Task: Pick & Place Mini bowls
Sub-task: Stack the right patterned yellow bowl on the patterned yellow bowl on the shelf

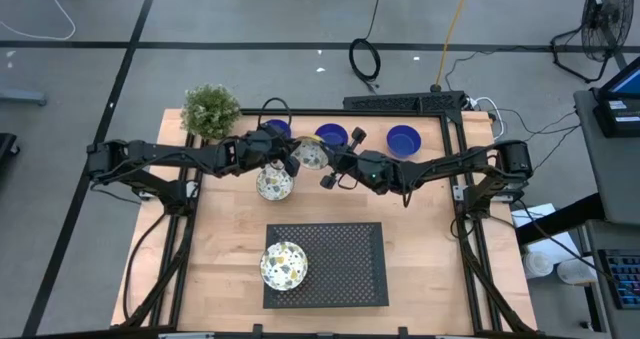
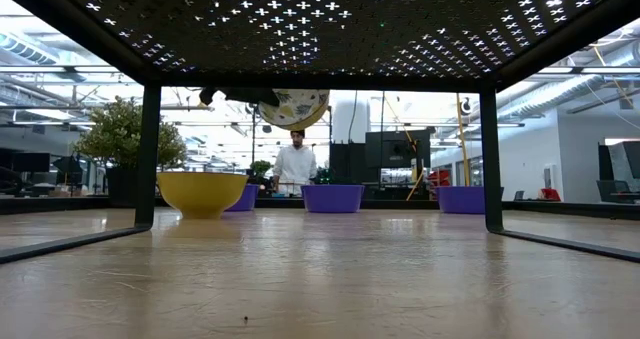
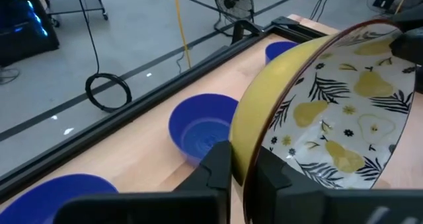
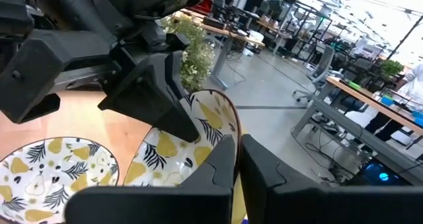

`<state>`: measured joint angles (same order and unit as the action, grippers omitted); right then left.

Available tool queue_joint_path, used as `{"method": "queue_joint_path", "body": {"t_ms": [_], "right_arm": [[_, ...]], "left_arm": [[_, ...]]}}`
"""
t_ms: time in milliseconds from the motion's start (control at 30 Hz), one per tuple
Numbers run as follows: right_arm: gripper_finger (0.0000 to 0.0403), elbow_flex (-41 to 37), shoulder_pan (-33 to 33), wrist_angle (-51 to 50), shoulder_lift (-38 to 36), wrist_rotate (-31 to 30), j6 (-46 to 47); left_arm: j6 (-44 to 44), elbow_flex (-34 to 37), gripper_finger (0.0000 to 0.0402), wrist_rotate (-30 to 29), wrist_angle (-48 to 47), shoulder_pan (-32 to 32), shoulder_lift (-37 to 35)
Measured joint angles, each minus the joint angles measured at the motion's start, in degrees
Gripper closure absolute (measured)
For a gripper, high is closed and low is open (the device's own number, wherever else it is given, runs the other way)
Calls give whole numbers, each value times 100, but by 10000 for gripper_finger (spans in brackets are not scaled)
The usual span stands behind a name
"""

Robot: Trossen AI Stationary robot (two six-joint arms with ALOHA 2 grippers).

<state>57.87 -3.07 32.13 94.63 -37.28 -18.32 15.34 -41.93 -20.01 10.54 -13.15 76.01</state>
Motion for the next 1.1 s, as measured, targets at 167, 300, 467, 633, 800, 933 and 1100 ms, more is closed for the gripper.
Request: {"method": "queue_joint_path", "body": {"t_ms": [167, 300, 467, 633, 800, 933, 1100], "right_arm": [[402, -6, 5, 8, 0, 9, 31], [388, -11, 23, -20, 0, 44, 140], [364, -18, 64, -40, 0, 45, 113], [343, -20, 142, -59, -30, 6, 86], [310, -30, 353, -228, -286, -42, -46], [281, -37, 491, -688, -641, -97, -20], [258, -35, 542, -1744, -1123, -46, 500]], "left_arm": [[-47, 0, 386, -1, -4, 2, 0], [-80, 0, 387, 20, -19, 4, 0], [-127, 0, 389, 52, -39, 9, -2], [-198, 0, 389, 83, -34, 11, -9], [-181, 0, 389, 115, 33, 19, -22], [-176, 0, 390, 136, 29, 17, -36], [-207, -34, 390, 253, -11, 14, -166]]}}
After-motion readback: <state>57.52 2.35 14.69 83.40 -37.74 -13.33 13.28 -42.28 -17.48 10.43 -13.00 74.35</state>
